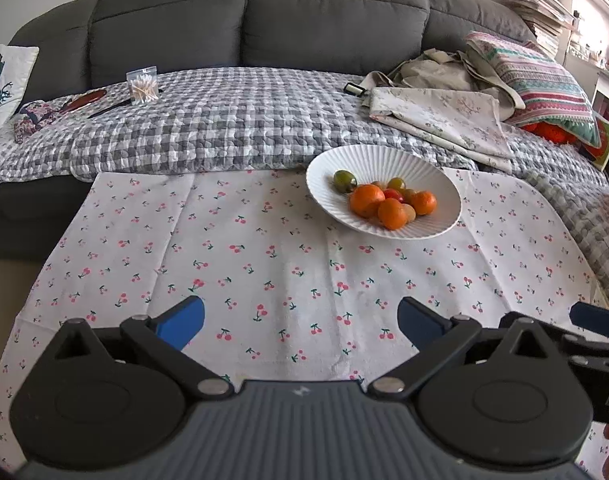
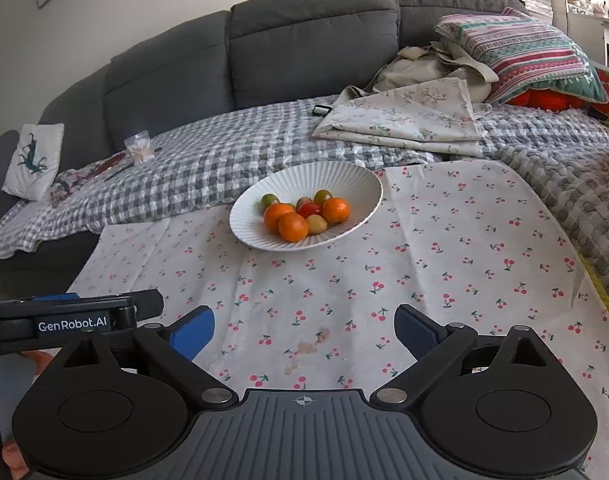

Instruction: Organize fruits

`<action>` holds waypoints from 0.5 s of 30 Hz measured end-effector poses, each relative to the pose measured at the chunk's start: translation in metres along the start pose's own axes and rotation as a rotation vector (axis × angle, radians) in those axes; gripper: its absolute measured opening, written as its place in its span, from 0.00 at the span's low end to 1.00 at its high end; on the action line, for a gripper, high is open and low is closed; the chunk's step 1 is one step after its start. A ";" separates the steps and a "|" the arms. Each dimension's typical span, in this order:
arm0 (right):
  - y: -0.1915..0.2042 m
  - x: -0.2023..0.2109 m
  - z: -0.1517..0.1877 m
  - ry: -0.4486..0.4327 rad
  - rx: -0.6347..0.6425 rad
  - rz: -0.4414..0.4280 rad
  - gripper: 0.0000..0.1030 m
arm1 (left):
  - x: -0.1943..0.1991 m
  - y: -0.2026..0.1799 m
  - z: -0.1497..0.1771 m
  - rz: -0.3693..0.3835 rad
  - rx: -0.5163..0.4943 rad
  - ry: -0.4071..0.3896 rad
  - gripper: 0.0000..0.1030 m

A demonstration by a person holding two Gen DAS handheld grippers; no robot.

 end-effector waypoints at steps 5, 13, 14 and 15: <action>0.002 0.000 0.001 0.000 0.012 0.004 0.96 | 0.000 -0.001 0.000 0.000 -0.006 0.000 0.99; 0.002 0.000 0.000 -0.002 0.025 0.015 0.96 | -0.001 -0.003 0.001 0.010 -0.011 0.007 0.99; 0.002 0.000 0.001 -0.002 0.024 0.015 0.96 | -0.001 -0.003 0.001 0.009 -0.011 0.006 0.99; 0.002 0.000 0.001 0.000 0.024 0.015 0.96 | -0.001 -0.003 0.001 0.009 -0.013 0.006 0.99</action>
Point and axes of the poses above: each gripper's, at about its wrist camera, not at the fingertips, and x roughly against the way its jaws point, y to its left, z to its underside, the point moved 6 cm from there along -x, roughly the way its jaws point, and after that the axes turned 11 degrees about -z, right-handed, at the moved point
